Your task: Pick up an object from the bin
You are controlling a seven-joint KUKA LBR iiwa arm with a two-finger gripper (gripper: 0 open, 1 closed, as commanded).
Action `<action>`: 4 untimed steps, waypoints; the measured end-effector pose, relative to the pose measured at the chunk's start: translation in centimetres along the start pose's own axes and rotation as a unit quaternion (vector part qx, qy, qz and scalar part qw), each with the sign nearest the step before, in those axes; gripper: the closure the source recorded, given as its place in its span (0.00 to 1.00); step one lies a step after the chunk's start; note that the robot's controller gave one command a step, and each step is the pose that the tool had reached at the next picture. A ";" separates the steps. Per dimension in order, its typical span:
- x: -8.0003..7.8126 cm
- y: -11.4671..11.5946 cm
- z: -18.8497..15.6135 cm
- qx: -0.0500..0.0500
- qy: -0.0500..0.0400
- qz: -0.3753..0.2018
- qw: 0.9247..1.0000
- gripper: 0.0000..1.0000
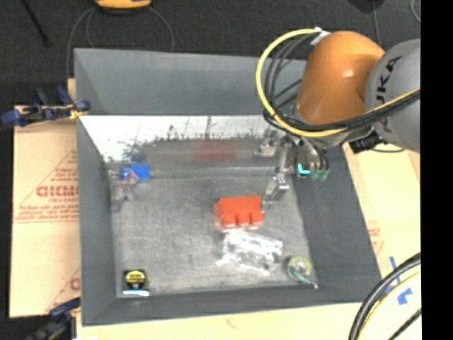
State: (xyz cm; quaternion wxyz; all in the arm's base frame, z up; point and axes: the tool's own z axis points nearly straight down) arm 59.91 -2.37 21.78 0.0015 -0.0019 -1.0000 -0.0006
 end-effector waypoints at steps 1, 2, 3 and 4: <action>2.2 -2.3 13.2 0.002 -0.006 -0.010 1.000 0.00; 2.3 -2.4 13.3 0.002 -0.005 -0.010 1.000 1.00; 3.7 -1.3 2.3 0.002 -0.006 -0.036 0.999 1.00; 3.1 -4.6 -10.2 0.003 -0.008 -0.047 0.999 1.00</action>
Offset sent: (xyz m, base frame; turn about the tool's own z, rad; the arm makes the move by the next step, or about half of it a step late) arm -0.0269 -0.0226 -0.1451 -0.0208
